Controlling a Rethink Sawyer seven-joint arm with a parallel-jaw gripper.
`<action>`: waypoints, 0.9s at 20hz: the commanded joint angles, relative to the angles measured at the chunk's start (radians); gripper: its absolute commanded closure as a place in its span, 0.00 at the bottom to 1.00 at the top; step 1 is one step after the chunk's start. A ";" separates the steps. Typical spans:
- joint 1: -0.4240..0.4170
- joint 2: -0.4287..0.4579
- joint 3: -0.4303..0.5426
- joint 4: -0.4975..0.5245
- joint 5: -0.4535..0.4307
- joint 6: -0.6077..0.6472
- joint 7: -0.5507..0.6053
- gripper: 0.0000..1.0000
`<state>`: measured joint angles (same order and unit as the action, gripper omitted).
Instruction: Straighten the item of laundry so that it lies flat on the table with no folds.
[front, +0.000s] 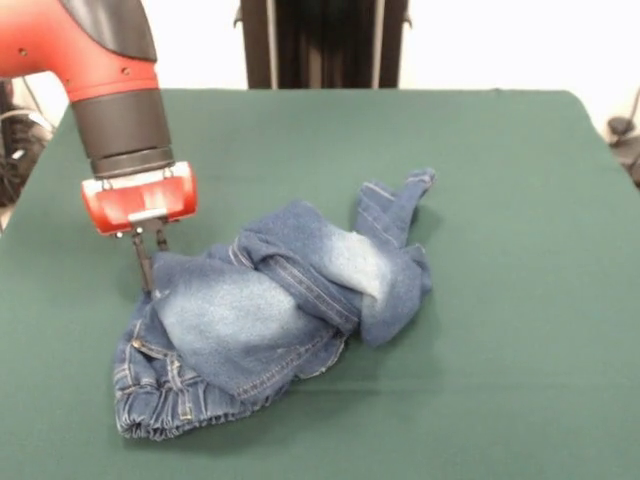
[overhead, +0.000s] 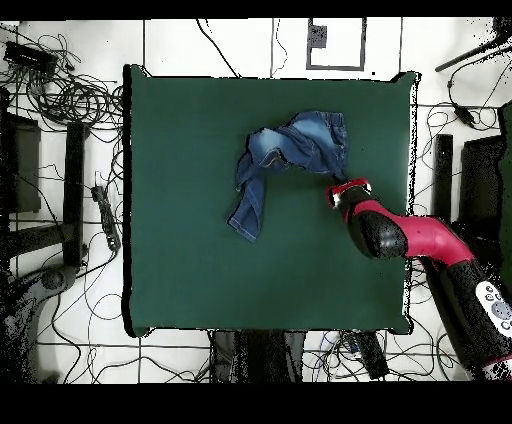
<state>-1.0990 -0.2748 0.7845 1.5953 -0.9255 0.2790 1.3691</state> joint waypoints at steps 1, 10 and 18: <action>0.119 0.007 0.110 0.119 -0.060 0.072 -0.226 1.00; 0.035 0.019 0.177 0.152 0.006 0.220 -0.422 1.00; -0.080 0.123 0.233 -0.050 0.115 0.545 -0.838 1.00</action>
<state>-1.1556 -0.2442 0.9489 1.6702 -0.8758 0.4719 1.2176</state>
